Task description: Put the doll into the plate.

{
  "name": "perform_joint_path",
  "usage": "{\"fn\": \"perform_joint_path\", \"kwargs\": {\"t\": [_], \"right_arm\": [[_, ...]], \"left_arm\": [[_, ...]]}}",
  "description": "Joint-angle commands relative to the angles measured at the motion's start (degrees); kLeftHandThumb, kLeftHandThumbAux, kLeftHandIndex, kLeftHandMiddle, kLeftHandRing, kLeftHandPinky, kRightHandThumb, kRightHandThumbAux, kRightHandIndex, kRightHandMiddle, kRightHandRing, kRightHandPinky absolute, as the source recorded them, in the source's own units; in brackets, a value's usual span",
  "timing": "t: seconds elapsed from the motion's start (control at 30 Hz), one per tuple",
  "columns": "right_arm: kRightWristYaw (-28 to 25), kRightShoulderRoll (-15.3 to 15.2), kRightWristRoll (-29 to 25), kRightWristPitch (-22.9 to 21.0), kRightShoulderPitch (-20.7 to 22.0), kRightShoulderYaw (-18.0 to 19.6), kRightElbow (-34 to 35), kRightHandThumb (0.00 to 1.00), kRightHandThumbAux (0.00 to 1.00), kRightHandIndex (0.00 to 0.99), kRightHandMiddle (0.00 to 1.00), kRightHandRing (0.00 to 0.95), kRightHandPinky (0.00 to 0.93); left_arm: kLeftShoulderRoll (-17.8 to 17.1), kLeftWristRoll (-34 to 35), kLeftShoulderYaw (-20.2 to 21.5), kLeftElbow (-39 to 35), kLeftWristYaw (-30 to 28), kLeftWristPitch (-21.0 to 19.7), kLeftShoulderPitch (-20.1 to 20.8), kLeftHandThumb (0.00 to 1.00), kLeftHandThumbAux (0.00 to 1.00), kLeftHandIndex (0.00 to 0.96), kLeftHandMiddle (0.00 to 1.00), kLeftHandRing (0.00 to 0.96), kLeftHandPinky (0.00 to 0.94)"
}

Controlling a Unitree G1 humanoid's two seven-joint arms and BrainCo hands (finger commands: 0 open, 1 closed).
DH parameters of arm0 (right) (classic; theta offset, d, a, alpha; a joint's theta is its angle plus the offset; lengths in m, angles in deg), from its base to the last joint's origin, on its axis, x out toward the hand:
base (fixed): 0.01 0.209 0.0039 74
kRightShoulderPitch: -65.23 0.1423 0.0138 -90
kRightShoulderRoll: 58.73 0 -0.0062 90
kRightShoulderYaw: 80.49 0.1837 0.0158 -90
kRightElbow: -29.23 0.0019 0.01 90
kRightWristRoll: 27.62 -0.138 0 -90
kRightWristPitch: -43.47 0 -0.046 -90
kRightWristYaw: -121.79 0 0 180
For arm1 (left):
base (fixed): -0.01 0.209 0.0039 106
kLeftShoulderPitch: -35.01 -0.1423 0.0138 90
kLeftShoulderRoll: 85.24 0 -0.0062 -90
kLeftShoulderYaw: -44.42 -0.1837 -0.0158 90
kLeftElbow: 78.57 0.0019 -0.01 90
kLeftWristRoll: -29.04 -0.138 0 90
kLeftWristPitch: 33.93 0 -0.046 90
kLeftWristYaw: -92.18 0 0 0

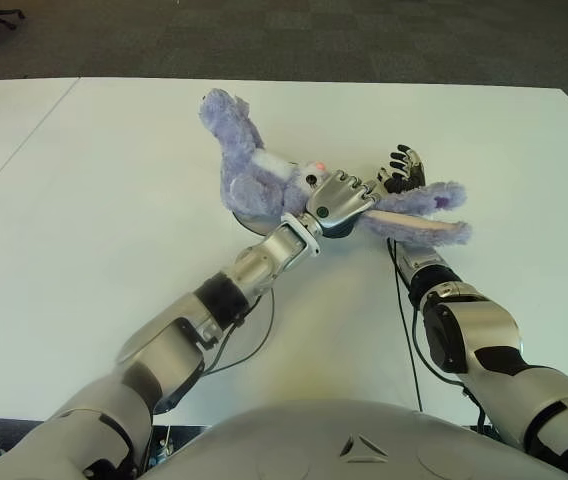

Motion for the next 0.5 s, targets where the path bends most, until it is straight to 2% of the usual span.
{"fn": "perform_joint_path", "kwargs": {"t": [0.03, 0.07, 0.13, 0.3, 0.43, 0.47, 0.5], "right_arm": [[-1.9, 3.0, -0.4, -6.8, -10.2, 0.6, -7.3, 0.553, 0.884, 0.144, 0.264, 0.269, 0.265], [-1.9, 3.0, -0.4, -6.7, -10.3, 0.6, -7.3, 0.546, 0.878, 0.146, 0.263, 0.271, 0.273], [-1.8, 3.0, -0.2, -6.7, -10.4, 0.6, -7.2, 0.536, 0.877, 0.143, 0.256, 0.265, 0.271], [-1.7, 2.8, 0.3, -7.7, -10.4, 0.2, -7.4, 0.498, 0.884, 0.131, 0.238, 0.252, 0.261], [-1.3, 2.6, 0.9, -8.4, -10.5, -0.2, -7.6, 0.48, 0.881, 0.123, 0.226, 0.242, 0.248], [-1.0, 2.6, 1.2, -8.6, -10.4, -0.4, -7.6, 0.46, 0.88, 0.105, 0.203, 0.217, 0.216], [-0.7, 2.6, 1.5, -9.0, -10.2, -0.7, -7.6, 0.454, 0.88, 0.101, 0.197, 0.21, 0.208]], "left_arm": [[-1.0, 0.5, -1.4, 3.0, -4.8, -0.5, -1.1, 0.673, 0.713, 0.4, 0.369, 0.424, 0.374], [-1.0, 0.8, -1.3, 2.7, -6.1, -0.7, -1.3, 0.337, 0.62, 0.113, 0.141, 0.138, 0.104], [-1.1, 1.2, -1.1, 1.9, -9.0, -1.3, -1.6, 0.18, 0.578, 0.015, 0.025, 0.022, 0.014], [-0.9, 0.8, -1.0, 0.5, -12.3, -3.2, -2.3, 0.107, 0.533, 0.0, 0.0, 0.0, 0.0], [-0.5, 0.4, -0.9, -0.1, -12.8, -4.8, -3.0, 0.08, 0.462, 0.0, 0.0, 0.0, 0.0], [-0.4, 0.4, -0.8, 0.0, -12.6, -5.1, -3.0, 0.081, 0.408, 0.0, 0.0, 0.0, 0.0], [-0.2, 0.4, -0.8, 0.2, -12.2, -5.4, -3.0, 0.081, 0.394, 0.0, 0.0, 0.0, 0.0]]}}
